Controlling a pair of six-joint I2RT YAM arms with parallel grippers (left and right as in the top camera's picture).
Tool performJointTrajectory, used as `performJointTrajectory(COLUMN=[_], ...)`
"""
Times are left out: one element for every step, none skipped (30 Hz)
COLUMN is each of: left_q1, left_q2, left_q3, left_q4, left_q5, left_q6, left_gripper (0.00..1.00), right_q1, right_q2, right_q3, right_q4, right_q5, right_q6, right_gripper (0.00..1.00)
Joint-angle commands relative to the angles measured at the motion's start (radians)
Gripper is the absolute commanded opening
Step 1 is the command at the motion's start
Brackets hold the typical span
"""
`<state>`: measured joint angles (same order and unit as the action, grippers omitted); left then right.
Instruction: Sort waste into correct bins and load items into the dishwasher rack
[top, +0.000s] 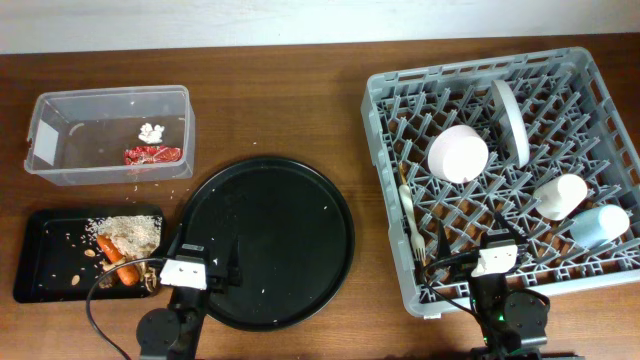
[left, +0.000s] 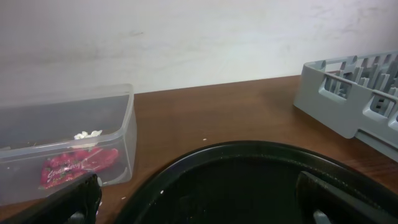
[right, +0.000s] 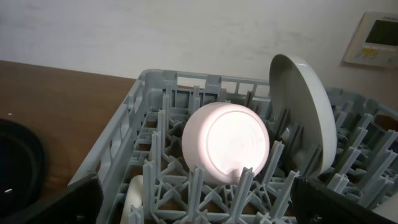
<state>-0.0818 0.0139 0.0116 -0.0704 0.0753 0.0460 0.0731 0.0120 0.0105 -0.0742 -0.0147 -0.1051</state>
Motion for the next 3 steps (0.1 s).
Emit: performJointTrajectory(left_q1=[0.007,0.007,0.007], left_q2=[-0.009,-0.009,-0.009], left_q3=[-0.003,-0.003,-0.003], left_q4=[-0.003,-0.002,-0.003], left_q5=[0.022,0.022,0.022], left_q6=[0.019,0.019,0.019], left_gripper=[0.99,0.99,0.99], right_q1=[0.005,0.005,0.005], right_q2=[-0.008,-0.008,-0.008], right_q3=[-0.005,-0.005,-0.005], right_q4=[-0.006,-0.006,-0.006], right_q5=[0.012,0.012,0.012], right_q6=[0.001,0.001,0.001], right_gripper=[0.99,0.99,0.99])
